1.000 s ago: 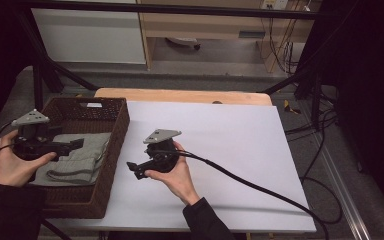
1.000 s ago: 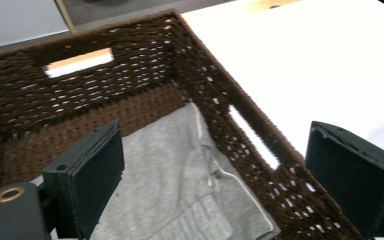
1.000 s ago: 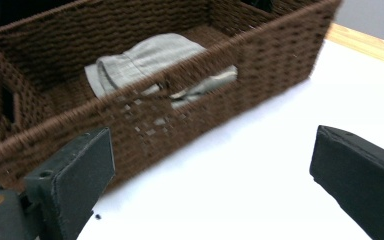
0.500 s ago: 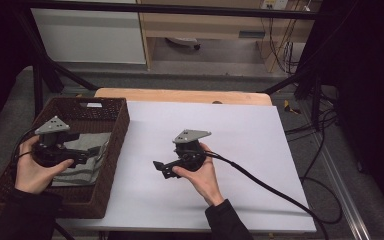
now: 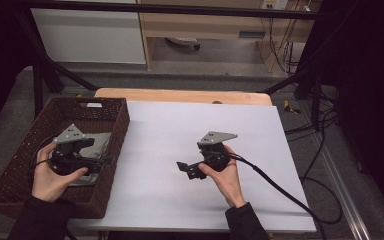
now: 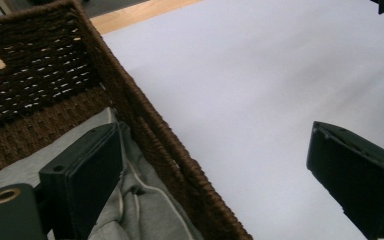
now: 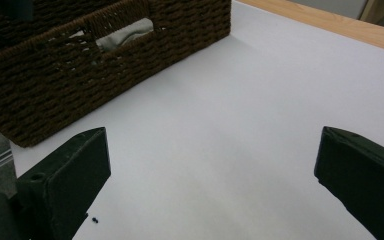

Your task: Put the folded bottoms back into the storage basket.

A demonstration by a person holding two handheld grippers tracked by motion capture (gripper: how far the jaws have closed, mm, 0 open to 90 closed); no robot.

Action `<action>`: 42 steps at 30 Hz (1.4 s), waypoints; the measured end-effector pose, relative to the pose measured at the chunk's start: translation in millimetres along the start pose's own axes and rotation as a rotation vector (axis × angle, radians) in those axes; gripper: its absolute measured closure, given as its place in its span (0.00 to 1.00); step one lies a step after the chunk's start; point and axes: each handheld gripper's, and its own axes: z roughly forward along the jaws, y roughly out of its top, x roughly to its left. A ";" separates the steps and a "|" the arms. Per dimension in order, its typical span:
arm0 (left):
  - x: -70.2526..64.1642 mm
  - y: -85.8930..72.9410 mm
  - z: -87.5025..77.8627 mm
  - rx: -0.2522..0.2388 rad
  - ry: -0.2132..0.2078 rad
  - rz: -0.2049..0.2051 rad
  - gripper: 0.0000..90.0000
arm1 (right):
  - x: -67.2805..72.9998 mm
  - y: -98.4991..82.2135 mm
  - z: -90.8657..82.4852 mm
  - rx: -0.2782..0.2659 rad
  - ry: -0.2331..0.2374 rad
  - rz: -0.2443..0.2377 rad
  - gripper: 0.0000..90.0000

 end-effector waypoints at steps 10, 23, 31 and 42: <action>-12.2 -8.1 10.3 0.017 -0.009 0.019 0.08 | -23.1 -19.2 -19.2 0.017 -0.017 0.026 0.02; -16.6 -14.6 17.8 0.032 -0.011 0.025 0.07 | -51.1 -47.9 -50.8 0.018 -0.052 0.061 0.02; -16.2 -17.1 20.3 0.045 -0.011 0.024 0.07 | -66.9 -65.4 -68.2 0.016 -0.082 0.085 0.02; -16.4 -17.7 21.7 0.055 -0.008 0.029 0.06 | -85.1 -87.9 -83.1 0.007 -0.113 0.111 0.03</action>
